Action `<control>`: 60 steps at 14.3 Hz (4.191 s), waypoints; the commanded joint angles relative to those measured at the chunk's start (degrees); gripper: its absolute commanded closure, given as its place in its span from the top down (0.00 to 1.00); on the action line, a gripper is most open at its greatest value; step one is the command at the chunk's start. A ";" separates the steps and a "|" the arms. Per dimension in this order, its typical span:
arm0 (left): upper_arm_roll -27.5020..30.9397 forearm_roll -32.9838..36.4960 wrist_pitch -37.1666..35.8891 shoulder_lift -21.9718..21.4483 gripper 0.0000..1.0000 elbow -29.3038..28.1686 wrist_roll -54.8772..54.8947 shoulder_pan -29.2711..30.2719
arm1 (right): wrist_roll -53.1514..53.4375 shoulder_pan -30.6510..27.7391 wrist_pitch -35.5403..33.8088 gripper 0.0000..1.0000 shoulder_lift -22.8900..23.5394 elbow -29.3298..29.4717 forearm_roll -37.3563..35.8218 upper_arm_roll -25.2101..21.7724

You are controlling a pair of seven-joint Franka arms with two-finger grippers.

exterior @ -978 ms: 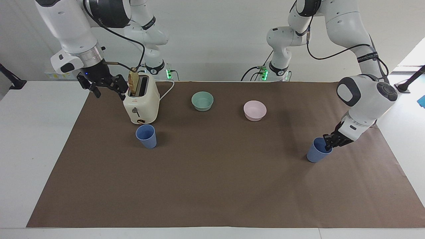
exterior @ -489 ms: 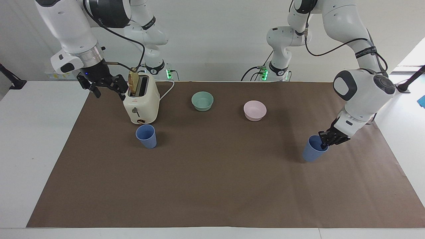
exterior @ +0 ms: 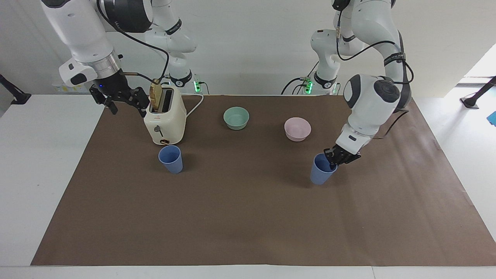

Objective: Stack blue cups with both arms
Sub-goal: 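Carry the blue cup with the left gripper toward the table center, then release the cup with the left gripper while the right gripper grasps the other cup, then carry the blue cup with the right gripper over the placed cup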

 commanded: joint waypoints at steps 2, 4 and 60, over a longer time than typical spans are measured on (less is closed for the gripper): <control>0.95 1.98 3.47 0.59 0.00 -0.71 -9.17 -7.19 | -1.61 -0.76 1.42 1.00 -1.36 -1.80 -0.40 0.35; 1.04 2.15 4.09 1.64 0.00 -0.89 -12.34 -10.61 | -1.52 -0.76 3.70 1.00 -1.71 -3.29 -0.40 0.35; 1.91 5.05 -37.13 -15.14 1.00 14.93 23.24 16.26 | 31.77 30.07 13.89 0.00 19.63 11.90 -2.95 1.23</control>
